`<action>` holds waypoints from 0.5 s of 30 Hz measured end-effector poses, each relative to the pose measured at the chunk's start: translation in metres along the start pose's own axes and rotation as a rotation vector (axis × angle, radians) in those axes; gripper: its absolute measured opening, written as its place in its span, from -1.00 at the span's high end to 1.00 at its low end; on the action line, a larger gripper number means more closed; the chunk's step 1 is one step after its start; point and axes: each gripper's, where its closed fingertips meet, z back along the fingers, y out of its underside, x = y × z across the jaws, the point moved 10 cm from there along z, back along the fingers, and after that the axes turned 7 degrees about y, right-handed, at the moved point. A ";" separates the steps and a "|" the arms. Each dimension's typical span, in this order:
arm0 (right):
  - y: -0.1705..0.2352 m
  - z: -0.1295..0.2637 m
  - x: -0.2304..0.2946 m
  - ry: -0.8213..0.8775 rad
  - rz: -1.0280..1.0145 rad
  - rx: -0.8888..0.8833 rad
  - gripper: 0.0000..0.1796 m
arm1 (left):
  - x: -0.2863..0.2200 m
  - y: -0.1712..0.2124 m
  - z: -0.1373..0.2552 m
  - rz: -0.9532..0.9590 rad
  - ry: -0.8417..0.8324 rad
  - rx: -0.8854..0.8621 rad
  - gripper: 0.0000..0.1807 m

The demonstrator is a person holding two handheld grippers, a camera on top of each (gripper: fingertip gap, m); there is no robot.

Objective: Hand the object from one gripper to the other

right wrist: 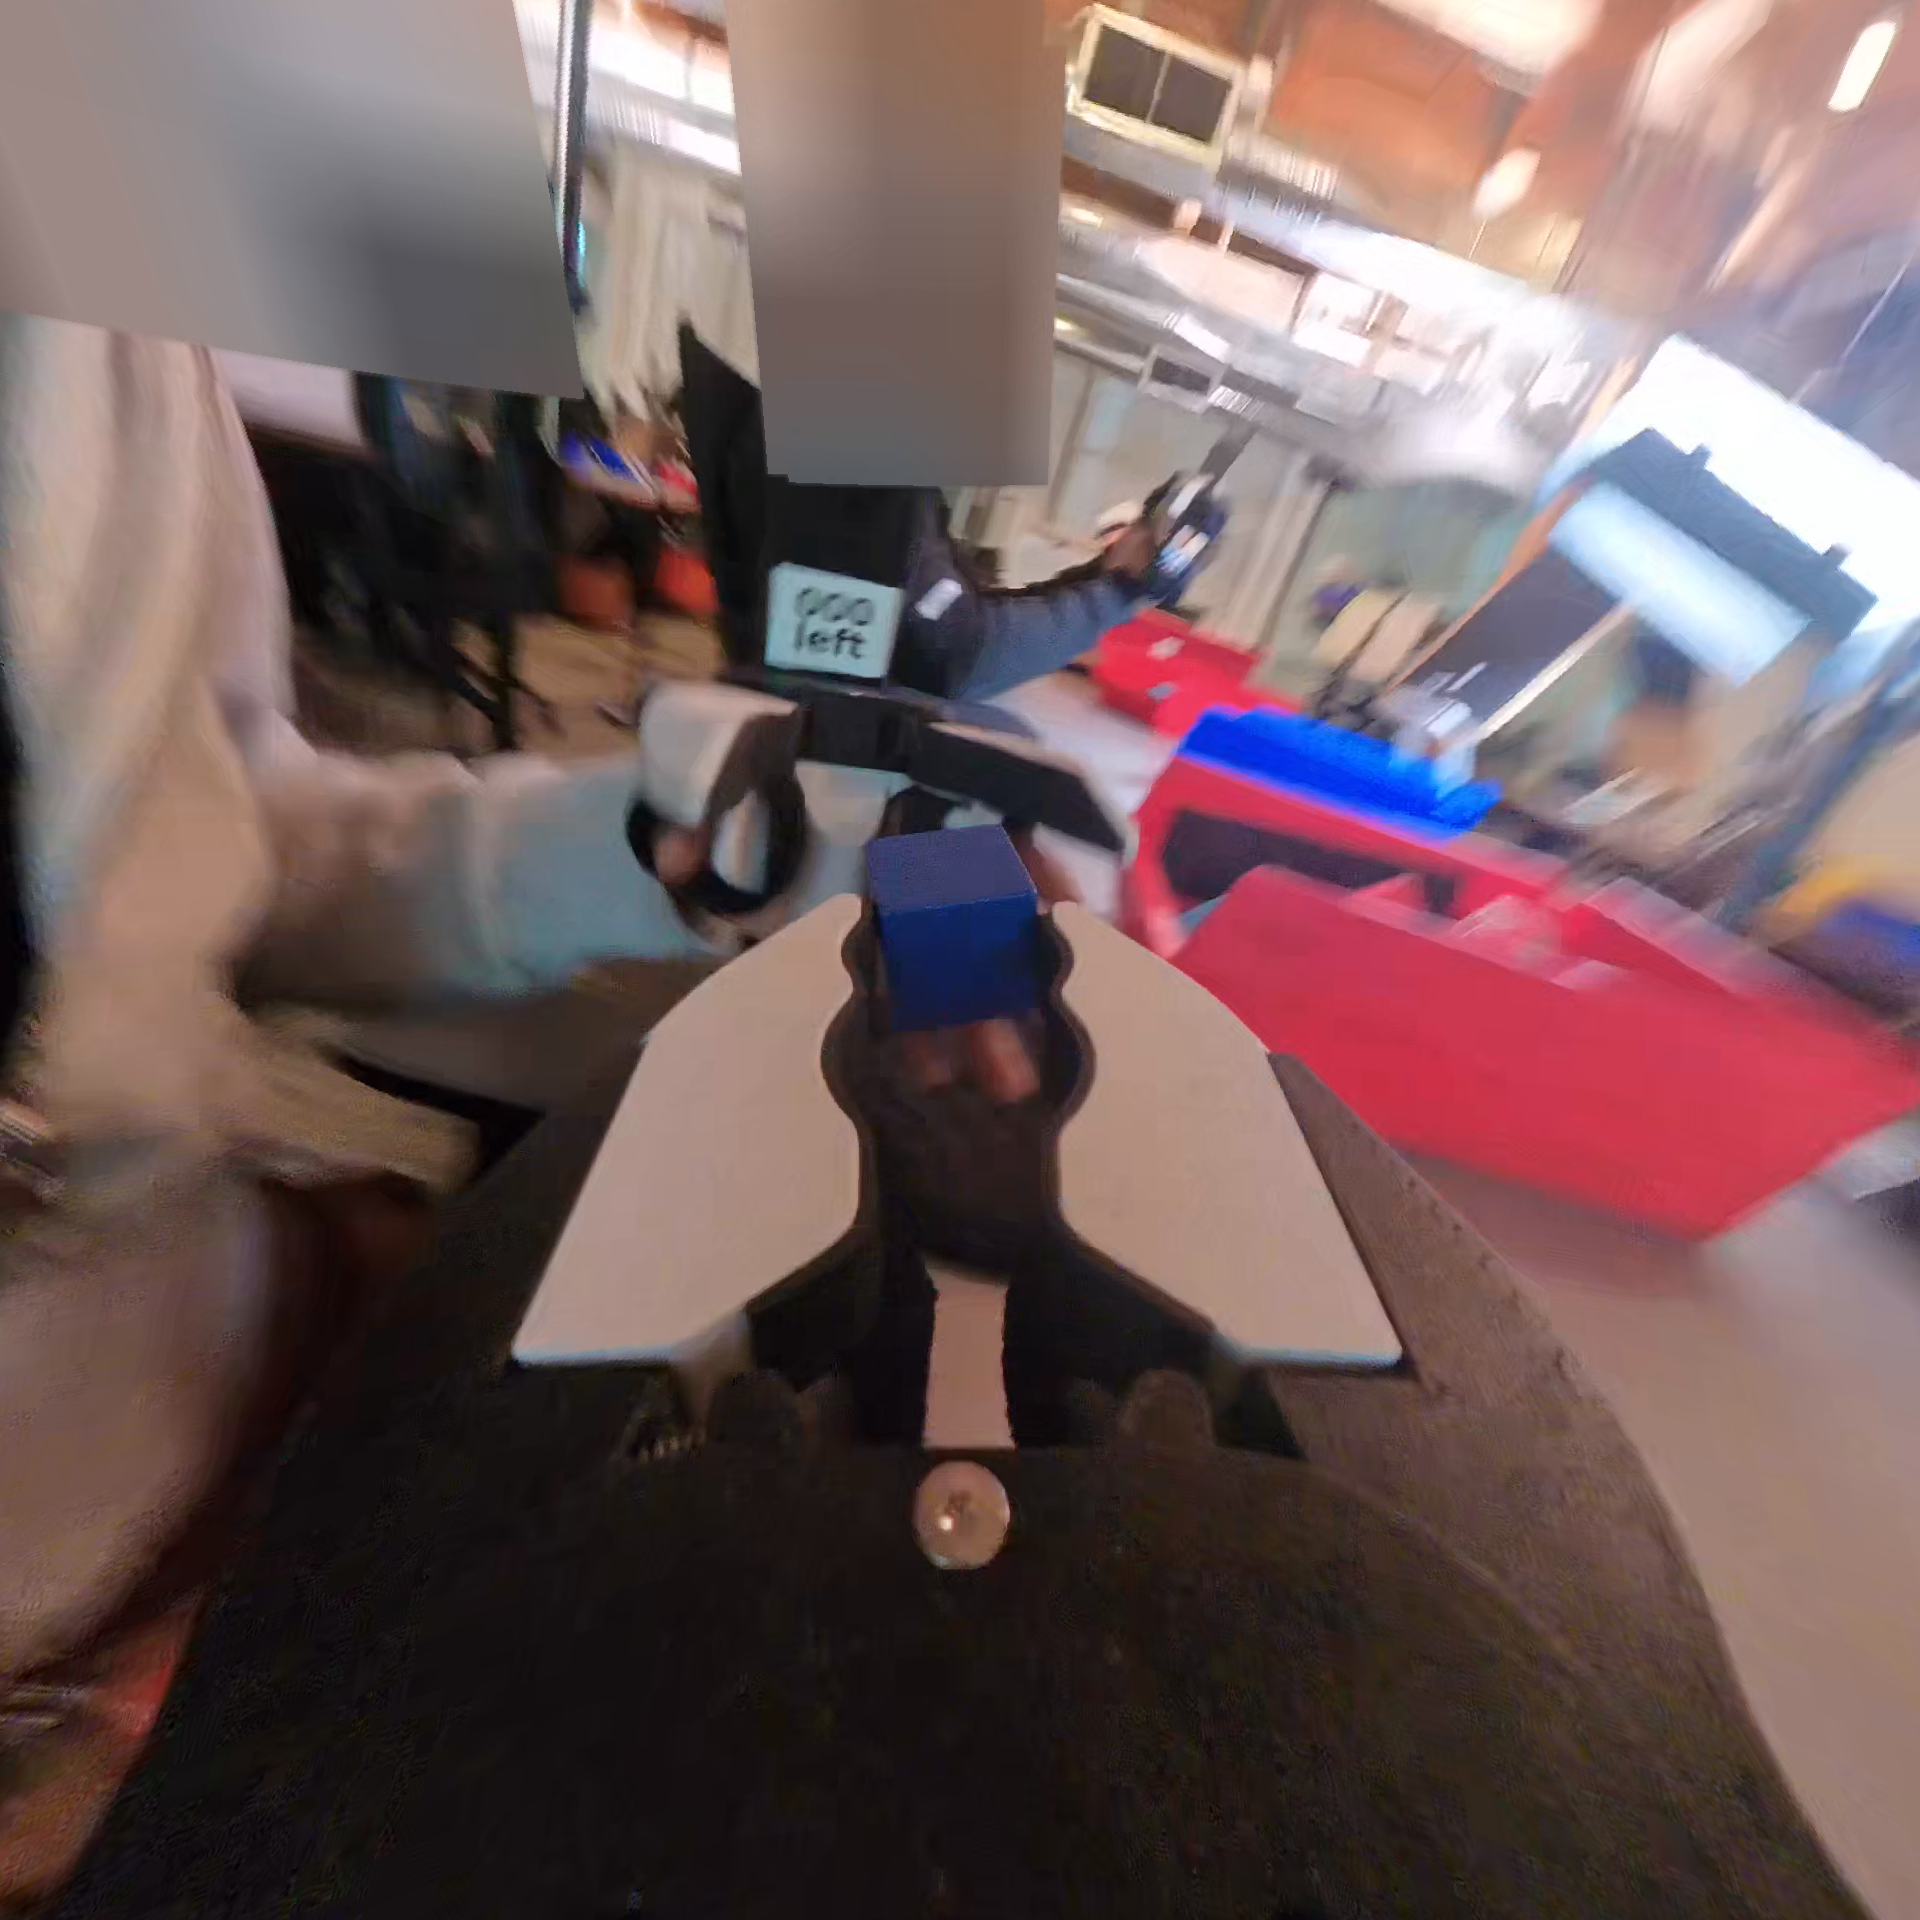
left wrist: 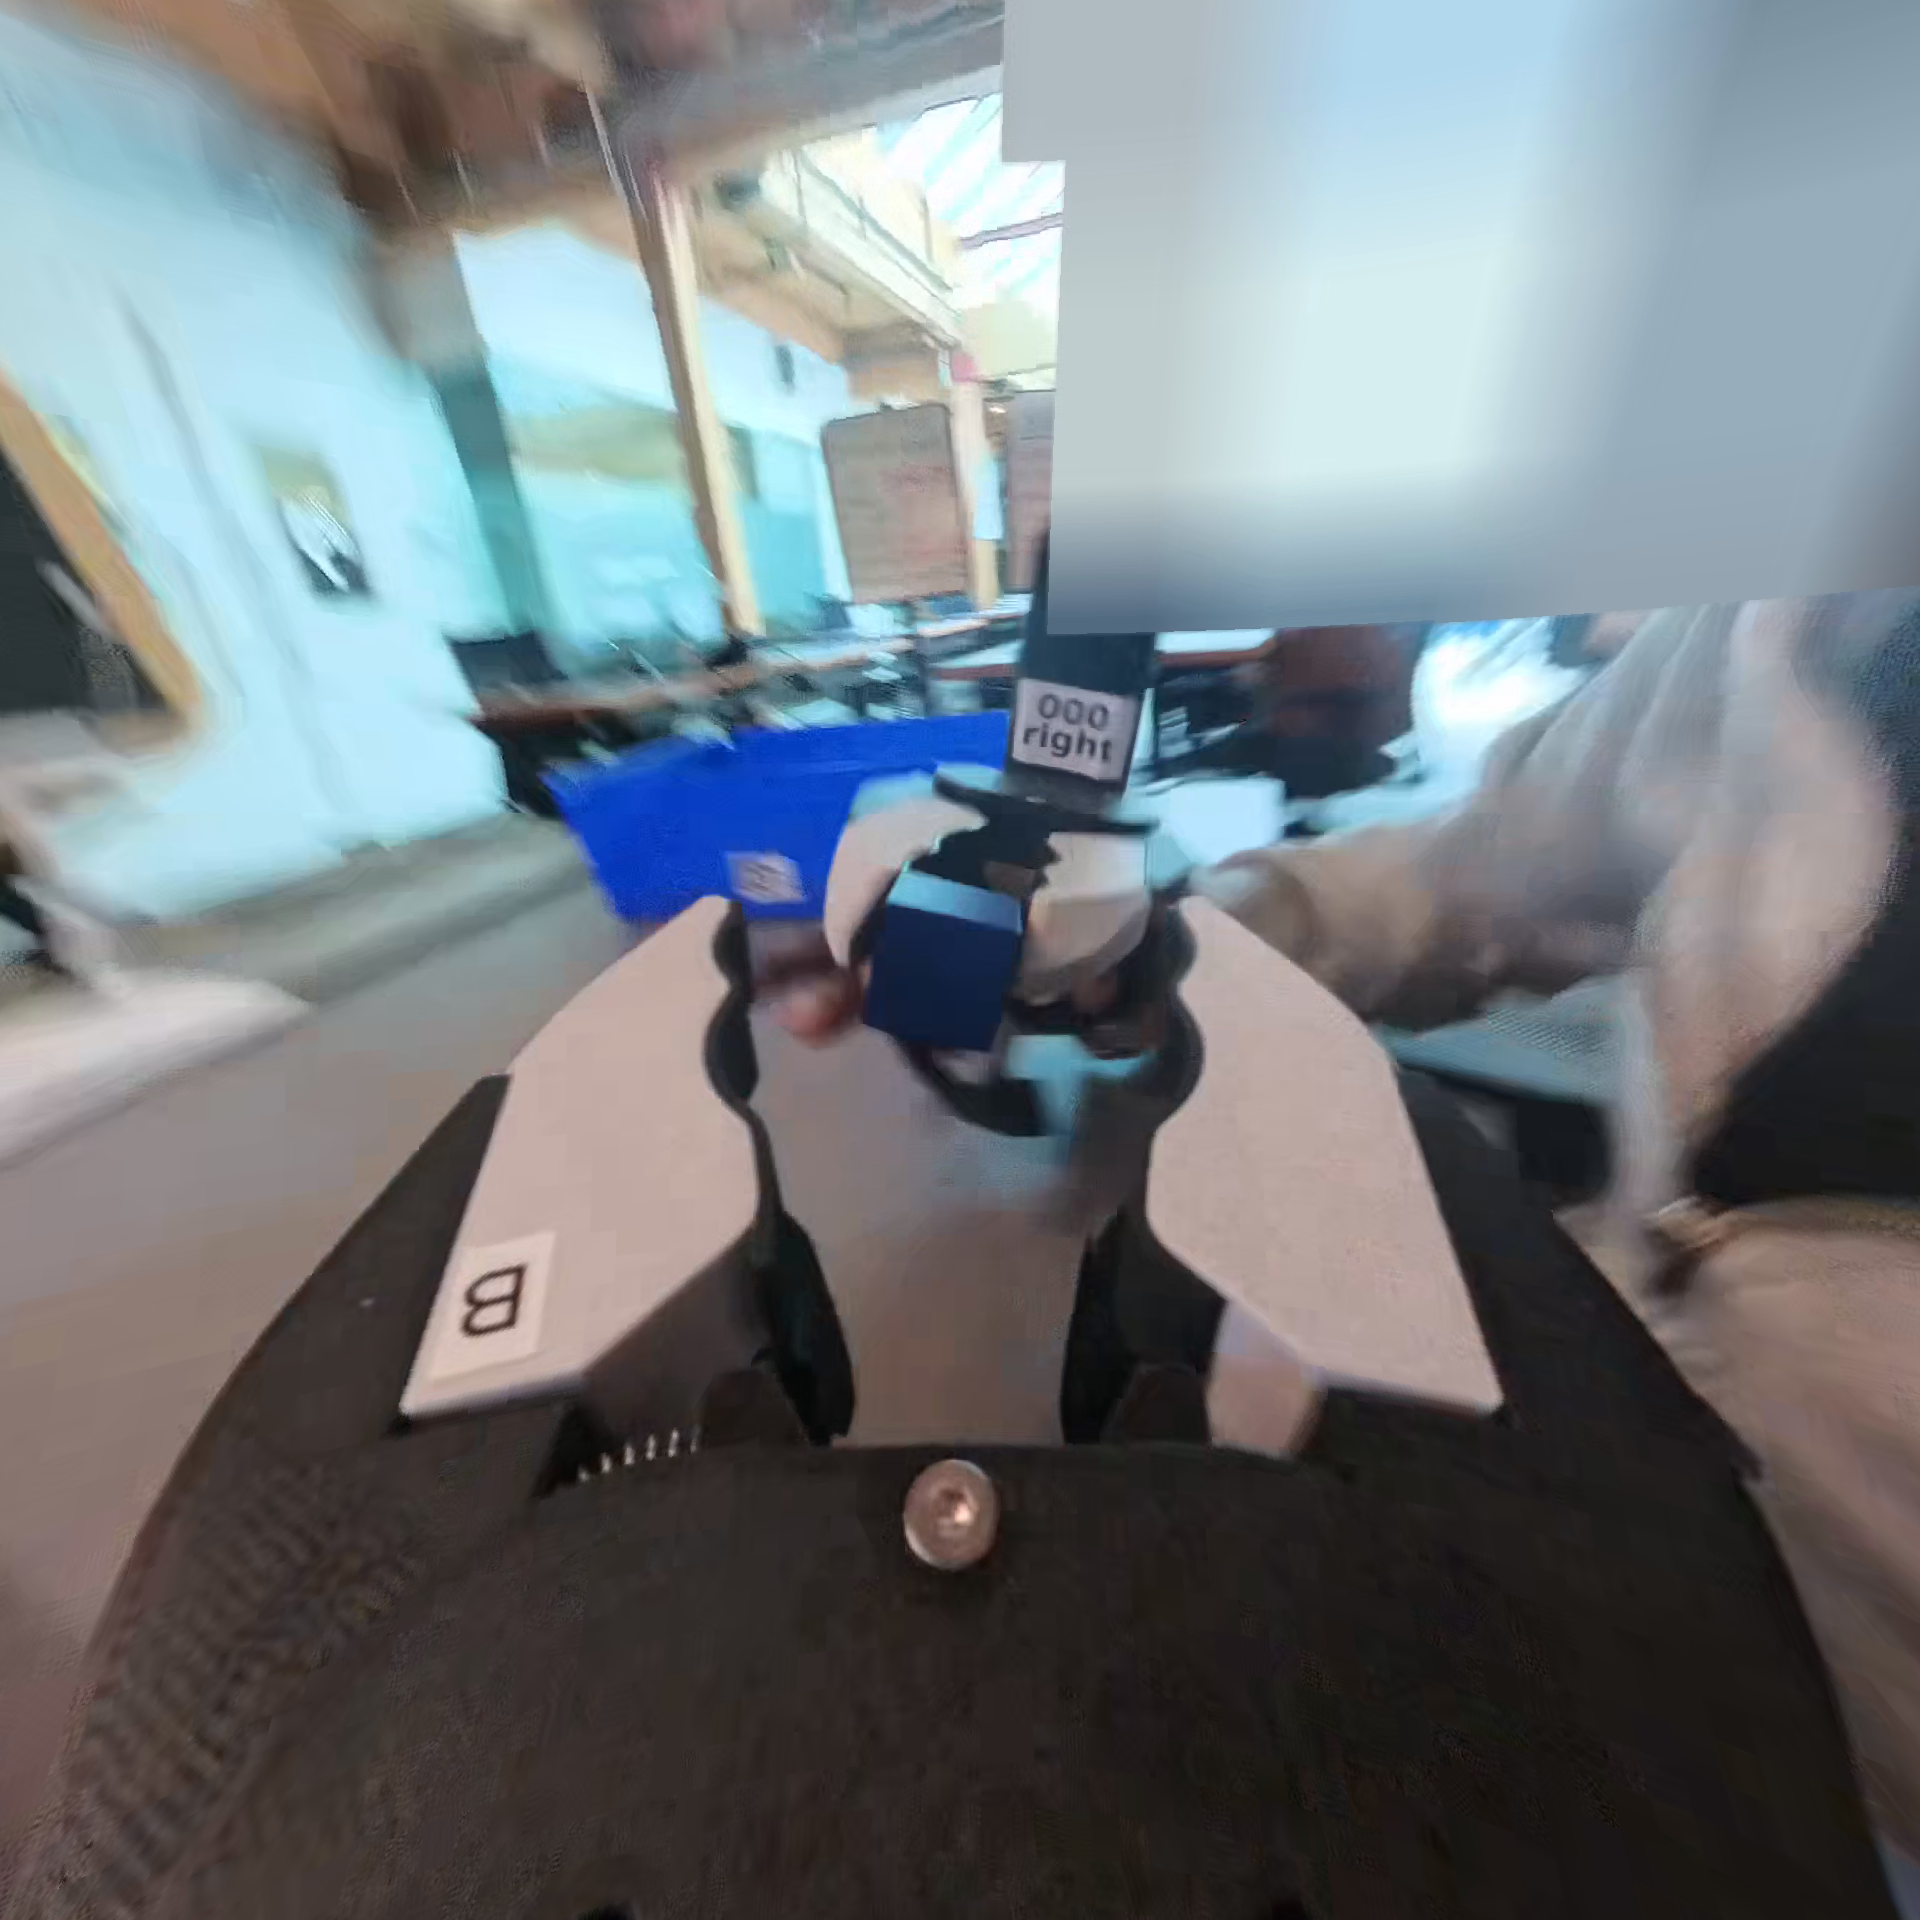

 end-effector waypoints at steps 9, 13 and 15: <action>0.025 -0.009 -0.018 -0.333 -0.942 0.099 0.68 | -0.012 0.012 -0.009 -0.663 -0.161 0.312 0.33; 0.030 -0.011 -0.017 -0.359 -1.013 0.187 0.68 | -0.015 0.015 -0.012 -0.805 -0.170 0.374 0.47; 0.032 -0.012 -0.016 -0.358 -1.035 0.205 0.68 | -0.016 0.017 -0.013 -0.822 -0.150 0.410 0.60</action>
